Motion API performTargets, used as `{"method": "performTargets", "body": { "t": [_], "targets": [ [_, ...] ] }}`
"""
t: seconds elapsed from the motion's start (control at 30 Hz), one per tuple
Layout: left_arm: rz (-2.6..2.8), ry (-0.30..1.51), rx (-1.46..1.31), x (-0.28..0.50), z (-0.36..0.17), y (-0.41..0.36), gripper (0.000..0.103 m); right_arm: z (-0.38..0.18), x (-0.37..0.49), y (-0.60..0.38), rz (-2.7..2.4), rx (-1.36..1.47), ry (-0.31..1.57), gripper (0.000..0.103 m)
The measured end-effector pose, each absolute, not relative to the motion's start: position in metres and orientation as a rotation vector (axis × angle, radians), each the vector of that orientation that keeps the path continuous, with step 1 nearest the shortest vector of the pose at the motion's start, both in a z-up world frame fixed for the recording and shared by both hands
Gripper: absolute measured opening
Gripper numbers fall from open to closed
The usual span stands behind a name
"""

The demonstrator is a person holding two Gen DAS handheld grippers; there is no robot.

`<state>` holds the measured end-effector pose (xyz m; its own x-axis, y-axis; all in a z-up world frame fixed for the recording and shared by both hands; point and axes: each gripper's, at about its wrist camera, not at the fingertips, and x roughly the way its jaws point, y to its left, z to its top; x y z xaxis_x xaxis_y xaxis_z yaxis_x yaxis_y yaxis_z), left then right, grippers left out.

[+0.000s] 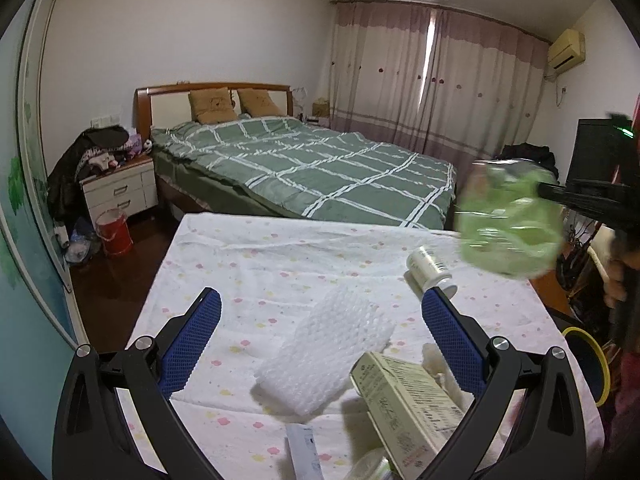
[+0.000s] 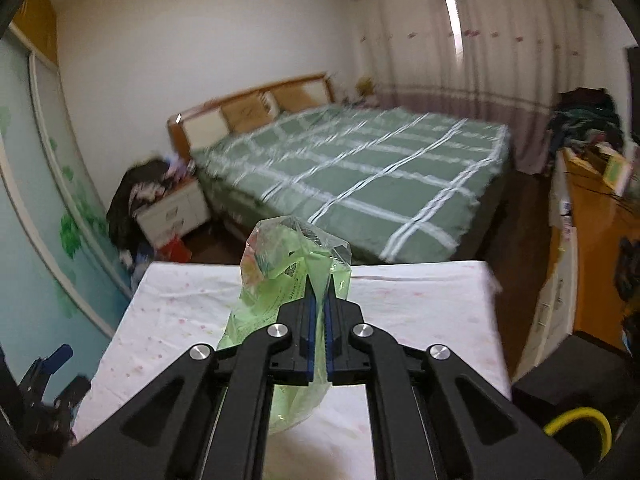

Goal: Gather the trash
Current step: 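Carry the green bag to the yellow bin and release it with the right gripper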

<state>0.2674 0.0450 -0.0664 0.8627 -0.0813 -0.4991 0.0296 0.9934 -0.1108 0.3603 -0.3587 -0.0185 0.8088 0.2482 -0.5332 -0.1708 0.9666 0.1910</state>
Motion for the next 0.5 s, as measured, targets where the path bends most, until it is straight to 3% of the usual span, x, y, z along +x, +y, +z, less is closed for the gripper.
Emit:
{"method": "performTargets", "body": {
  "t": [0.27,0.5],
  "targets": [
    [-0.154,0.482,-0.051,0.209,-0.034,0.011,0.099,-0.017,0.240,-0.478,0.019,0.256,0.511,0.003],
    [-0.262,0.498,0.013,0.151,-0.027,-0.035,0.099,-0.067,0.167,-0.562,-0.196,0.342,0.542,0.004]
  ]
}}
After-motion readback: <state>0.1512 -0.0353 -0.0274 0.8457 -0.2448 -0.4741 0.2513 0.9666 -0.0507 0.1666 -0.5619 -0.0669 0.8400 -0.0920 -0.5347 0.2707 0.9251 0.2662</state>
